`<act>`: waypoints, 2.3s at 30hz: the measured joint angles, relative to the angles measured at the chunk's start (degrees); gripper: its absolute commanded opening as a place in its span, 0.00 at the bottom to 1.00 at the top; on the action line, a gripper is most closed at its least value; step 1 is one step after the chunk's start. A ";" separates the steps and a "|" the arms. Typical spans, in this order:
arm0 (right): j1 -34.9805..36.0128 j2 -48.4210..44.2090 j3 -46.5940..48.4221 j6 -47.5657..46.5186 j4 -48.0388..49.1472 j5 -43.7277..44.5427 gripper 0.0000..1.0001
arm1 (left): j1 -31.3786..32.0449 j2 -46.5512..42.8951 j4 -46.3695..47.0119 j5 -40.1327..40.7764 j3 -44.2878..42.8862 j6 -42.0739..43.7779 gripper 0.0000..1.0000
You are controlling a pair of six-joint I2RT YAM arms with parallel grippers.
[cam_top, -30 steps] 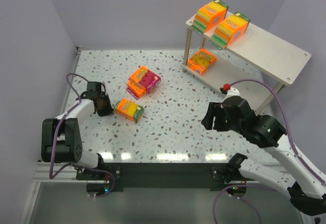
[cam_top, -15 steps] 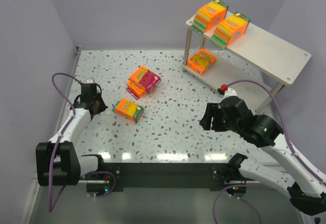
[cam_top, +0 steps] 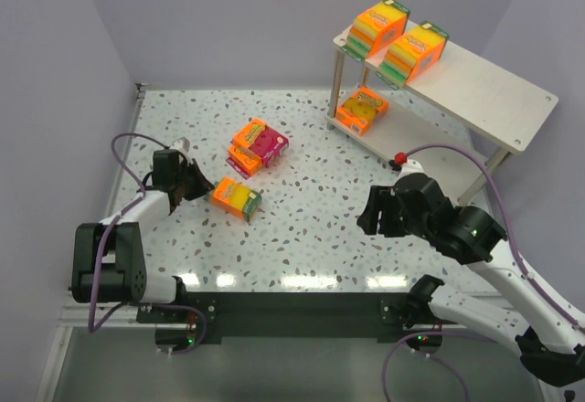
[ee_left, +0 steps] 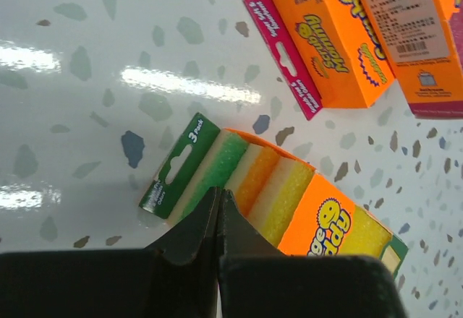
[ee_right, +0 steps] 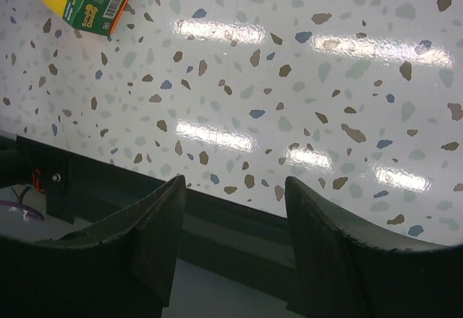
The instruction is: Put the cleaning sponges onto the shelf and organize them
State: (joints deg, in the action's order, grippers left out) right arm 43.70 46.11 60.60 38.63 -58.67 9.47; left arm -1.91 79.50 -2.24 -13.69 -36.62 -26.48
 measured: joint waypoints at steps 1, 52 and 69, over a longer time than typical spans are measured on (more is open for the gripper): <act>0.00 0.00 -0.02 0.00 0.00 0.00 0.61 | 0.11 0.07 0.33 -1.64 0.00 -0.11 0.00; 0.00 2.97 -1.86 0.20 3.04 -0.09 0.64 | 38.82 -2.89 -9.90 -0.76 -3.89 -23.85 0.42; 0.00 2.97 -1.86 0.20 3.02 0.00 0.64 | 41.16 1.73 -4.76 -2.49 -3.89 -24.17 0.00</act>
State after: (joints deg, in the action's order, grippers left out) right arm 43.70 49.08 58.74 38.83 -55.66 9.47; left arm 39.24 81.23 -7.01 -16.19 -40.51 -50.65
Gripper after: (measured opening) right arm 0.644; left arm 0.119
